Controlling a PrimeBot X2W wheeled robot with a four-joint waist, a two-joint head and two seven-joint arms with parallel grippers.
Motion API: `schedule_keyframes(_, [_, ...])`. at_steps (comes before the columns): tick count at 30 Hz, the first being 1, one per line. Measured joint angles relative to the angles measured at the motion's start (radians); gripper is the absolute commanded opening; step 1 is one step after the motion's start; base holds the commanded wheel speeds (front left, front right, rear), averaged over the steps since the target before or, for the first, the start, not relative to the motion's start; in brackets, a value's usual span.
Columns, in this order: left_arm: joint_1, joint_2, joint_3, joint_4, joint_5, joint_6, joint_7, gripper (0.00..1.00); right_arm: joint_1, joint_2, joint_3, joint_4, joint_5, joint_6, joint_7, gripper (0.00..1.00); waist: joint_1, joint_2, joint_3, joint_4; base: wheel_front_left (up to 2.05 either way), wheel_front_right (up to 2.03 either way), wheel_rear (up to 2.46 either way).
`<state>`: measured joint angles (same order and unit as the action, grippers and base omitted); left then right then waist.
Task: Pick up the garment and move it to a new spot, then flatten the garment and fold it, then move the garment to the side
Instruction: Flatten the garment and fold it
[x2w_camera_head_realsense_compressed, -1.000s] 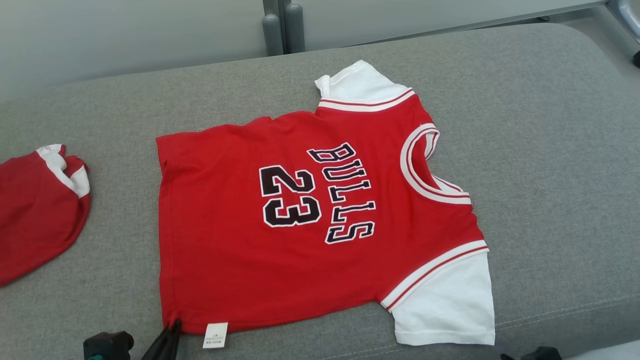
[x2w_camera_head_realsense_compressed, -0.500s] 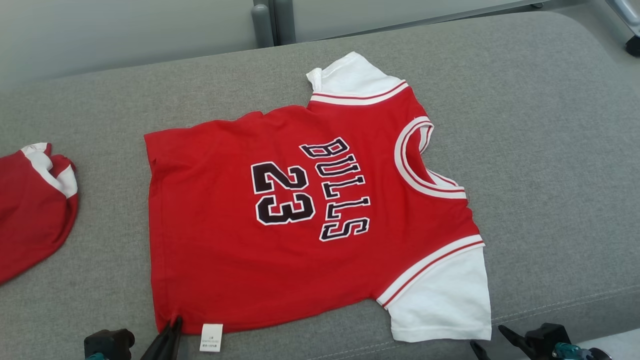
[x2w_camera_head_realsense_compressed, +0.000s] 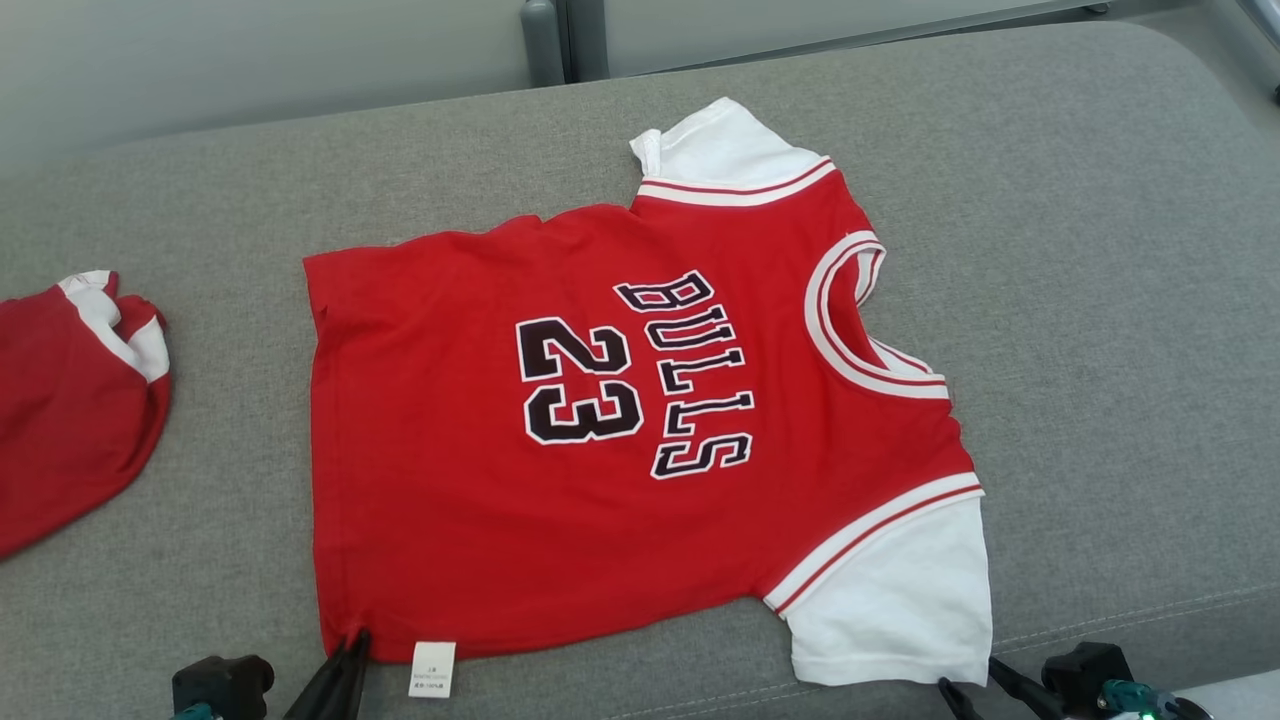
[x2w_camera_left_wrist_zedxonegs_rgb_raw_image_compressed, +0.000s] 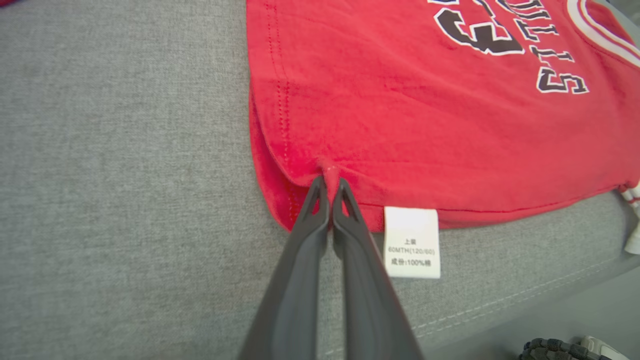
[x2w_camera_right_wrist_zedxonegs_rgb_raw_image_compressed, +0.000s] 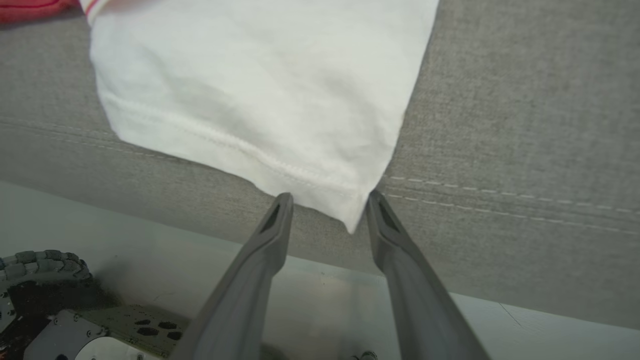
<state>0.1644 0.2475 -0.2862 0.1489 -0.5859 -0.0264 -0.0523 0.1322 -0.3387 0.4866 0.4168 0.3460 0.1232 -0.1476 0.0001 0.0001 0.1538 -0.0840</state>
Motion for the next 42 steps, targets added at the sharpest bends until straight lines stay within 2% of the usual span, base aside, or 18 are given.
schedule_keyframes(4, [0.000,0.001,0.003,-0.002,0.000,0.000,0.000,0.00,0.000,0.000,0.000,0.000,0.004,0.000,0.003,0.71,0.0000,0.0000,0.001,0.003,0.00,0.00,0.00])
schedule_keyframes(11, [0.000,0.006,0.005,-0.009,0.000,0.002,0.008,0.00,0.000,0.000,-0.002,0.000,0.017,0.000,0.009,0.19,0.0000,0.0000,0.003,0.004,0.00,0.00,0.00])
schedule_keyframes(12, [0.000,0.006,0.005,-0.010,0.000,0.002,0.008,0.00,0.000,0.000,-0.003,0.000,0.018,0.000,0.009,0.15,0.0000,0.0000,0.003,0.004,0.00,0.00,0.00])
schedule_keyframes(13, [0.000,0.007,0.005,-0.012,0.000,0.002,0.008,0.00,0.000,0.000,-0.006,0.000,0.022,0.000,0.009,0.15,0.0000,0.0000,0.004,0.004,0.00,0.00,0.00])
schedule_keyframes(15, [0.000,0.008,0.006,-0.014,0.000,0.002,0.008,0.00,0.000,0.000,-0.011,-0.001,0.026,0.000,0.009,0.02,0.0000,0.0000,0.005,0.004,0.00,0.00,0.00])
schedule_keyframes(20, [0.000,0.011,0.012,-0.028,0.000,0.010,0.007,0.00,0.001,0.003,-0.029,-0.030,0.074,0.000,0.008,0.00,0.0000,0.0000,0.004,0.002,0.00,0.00,0.00])
schedule_keyframes(26, [0.001,0.020,0.022,-0.048,0.000,0.010,0.008,0.00,0.037,0.028,-0.059,-0.081,0.209,0.000,0.025,0.00,0.0000,0.0000,-0.001,0.000,0.00,0.00,0.00])
schedule_keyframes(42, [0.125,0.031,0.039,-0.172,-0.064,0.027,0.058,0.00,0.187,-0.049,-0.110,-0.239,0.472,0.000,0.117,0.00,-0.0001,0.0000,-0.038,0.024,0.00,0.00,0.00])
